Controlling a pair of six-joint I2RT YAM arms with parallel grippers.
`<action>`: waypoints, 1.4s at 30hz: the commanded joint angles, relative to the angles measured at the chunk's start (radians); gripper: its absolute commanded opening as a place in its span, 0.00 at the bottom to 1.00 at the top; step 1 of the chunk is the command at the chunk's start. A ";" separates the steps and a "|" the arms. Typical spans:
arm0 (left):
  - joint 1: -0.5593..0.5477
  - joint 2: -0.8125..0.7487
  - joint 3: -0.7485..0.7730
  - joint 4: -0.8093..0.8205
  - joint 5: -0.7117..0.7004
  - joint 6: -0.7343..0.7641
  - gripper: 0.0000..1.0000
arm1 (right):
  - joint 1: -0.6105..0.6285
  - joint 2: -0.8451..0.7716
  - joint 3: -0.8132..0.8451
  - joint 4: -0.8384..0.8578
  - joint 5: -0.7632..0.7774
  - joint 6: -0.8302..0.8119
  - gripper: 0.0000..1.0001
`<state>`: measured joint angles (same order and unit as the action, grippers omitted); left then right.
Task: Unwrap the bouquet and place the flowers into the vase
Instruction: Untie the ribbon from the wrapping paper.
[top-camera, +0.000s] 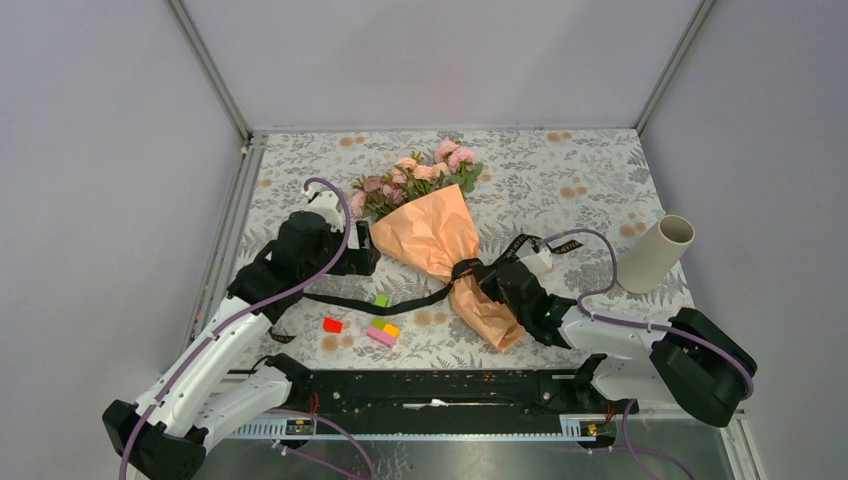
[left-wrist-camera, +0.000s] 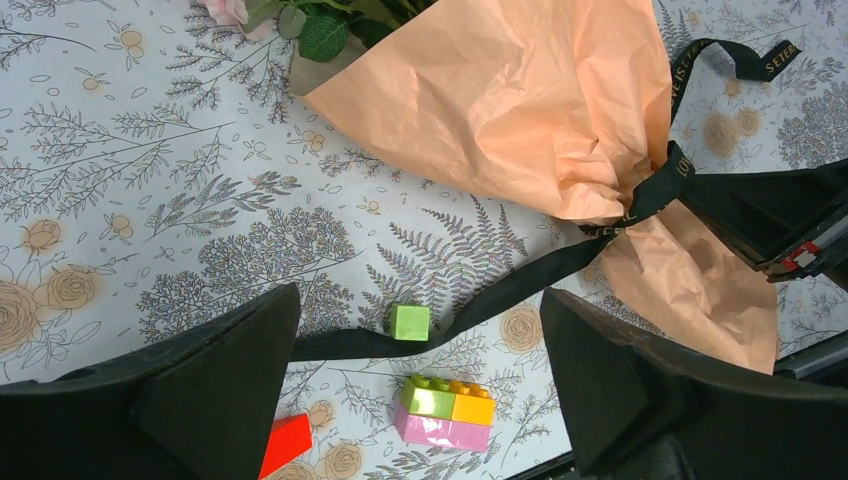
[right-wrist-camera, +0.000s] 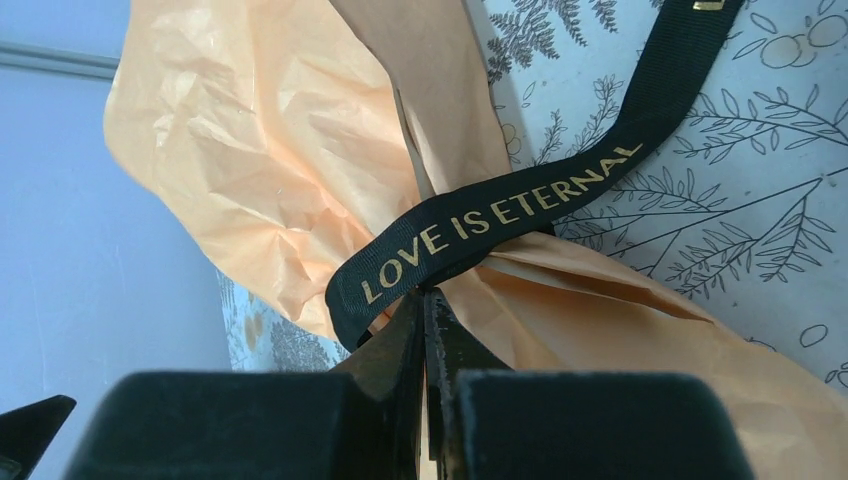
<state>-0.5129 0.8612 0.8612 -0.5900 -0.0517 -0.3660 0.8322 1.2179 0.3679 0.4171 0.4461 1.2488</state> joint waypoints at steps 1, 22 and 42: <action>0.005 -0.004 -0.005 0.038 0.006 -0.001 0.99 | -0.008 -0.035 -0.021 0.048 0.099 0.038 0.00; 0.005 0.001 -0.005 0.038 0.011 -0.002 0.99 | 0.001 -0.125 0.009 -0.056 -0.049 -0.137 0.29; 0.005 0.024 -0.003 0.038 0.025 -0.002 0.99 | 0.037 -0.069 -0.037 -0.020 -0.022 -0.048 0.18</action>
<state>-0.5129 0.8814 0.8608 -0.5900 -0.0471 -0.3660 0.8581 1.1828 0.3489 0.3862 0.3756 1.1774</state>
